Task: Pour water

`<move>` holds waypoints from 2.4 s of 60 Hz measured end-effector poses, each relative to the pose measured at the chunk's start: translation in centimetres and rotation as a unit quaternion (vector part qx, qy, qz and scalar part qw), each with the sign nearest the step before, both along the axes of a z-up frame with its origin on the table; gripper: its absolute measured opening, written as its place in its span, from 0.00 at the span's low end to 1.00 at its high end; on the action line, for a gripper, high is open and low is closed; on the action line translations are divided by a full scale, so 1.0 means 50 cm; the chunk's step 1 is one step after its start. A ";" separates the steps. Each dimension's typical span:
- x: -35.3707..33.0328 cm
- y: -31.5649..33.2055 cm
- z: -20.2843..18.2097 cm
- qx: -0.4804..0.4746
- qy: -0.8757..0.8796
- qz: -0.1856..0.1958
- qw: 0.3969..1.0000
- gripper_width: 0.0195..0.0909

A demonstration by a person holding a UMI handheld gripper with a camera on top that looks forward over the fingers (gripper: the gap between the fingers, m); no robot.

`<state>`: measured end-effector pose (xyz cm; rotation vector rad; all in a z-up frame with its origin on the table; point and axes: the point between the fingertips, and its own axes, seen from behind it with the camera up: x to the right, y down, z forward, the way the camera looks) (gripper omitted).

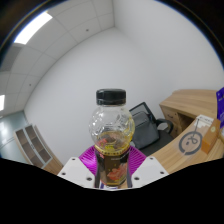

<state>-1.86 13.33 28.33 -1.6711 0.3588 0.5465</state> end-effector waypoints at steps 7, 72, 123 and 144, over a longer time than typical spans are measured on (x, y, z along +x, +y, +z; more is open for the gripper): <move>0.116 -0.025 -0.013 0.007 -0.143 -0.039 0.989 0.23; 0.276 -0.127 -0.408 -0.157 -0.298 -0.057 0.940 0.90; -0.053 -0.839 -0.067 -0.204 -0.298 -0.066 0.930 0.93; -0.061 -0.887 -0.048 -0.211 -0.314 -0.082 0.922 0.93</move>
